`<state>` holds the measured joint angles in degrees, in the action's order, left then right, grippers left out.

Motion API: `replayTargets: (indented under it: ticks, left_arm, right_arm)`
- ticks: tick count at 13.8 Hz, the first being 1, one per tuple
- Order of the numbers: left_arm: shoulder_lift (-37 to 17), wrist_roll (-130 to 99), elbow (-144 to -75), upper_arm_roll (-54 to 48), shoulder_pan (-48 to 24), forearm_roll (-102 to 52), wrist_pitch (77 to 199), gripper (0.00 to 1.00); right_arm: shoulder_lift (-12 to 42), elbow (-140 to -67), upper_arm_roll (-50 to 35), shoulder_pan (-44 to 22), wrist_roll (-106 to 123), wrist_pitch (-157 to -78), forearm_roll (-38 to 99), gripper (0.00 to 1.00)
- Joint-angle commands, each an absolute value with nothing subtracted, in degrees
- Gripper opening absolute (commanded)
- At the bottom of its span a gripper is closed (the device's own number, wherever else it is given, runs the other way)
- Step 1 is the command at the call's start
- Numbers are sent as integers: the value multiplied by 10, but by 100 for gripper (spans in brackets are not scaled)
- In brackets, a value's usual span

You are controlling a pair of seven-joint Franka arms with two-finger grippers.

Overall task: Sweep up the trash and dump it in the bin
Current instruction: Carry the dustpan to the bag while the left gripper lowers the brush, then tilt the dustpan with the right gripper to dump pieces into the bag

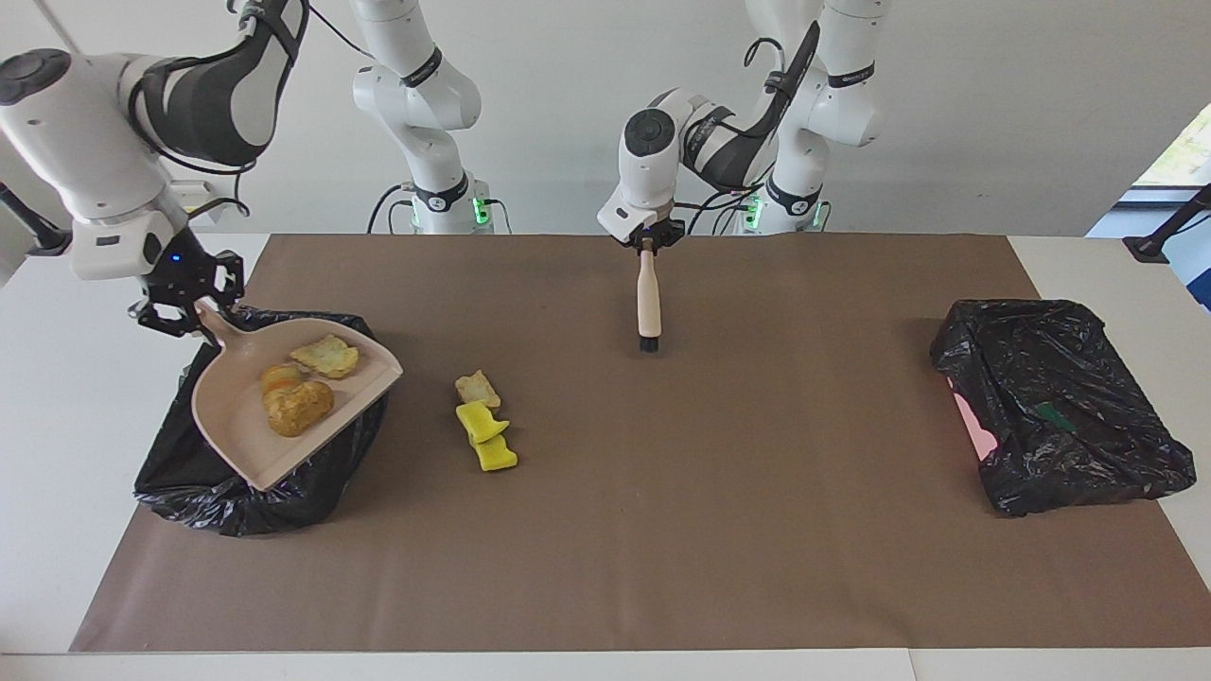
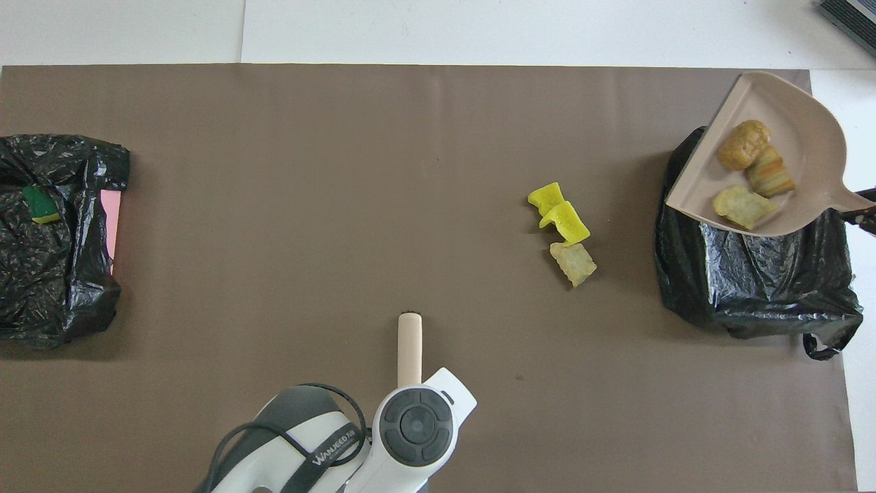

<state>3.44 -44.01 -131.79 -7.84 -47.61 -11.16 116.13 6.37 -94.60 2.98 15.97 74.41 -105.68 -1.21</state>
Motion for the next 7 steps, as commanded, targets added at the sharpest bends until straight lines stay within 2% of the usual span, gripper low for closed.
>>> replayTargets:
  ticks: [1, 4, 7]
  left_arm:
    - [76, -480, -1367, -68, -532, -148, 1194, 0]
    - [75, -481, -1384, -69, -558, -173, 1209, 0]
    - [45, -483, -1388, -68, -579, -179, 1230, 0]
  right_arm:
    - [84, -917, 23, 196, 811, -1048, -81, 0]
    - [91, -926, 23, 197, 873, -1106, -171, 0]
    - [88, -938, 16, 186, 940, -1120, -250, 0]
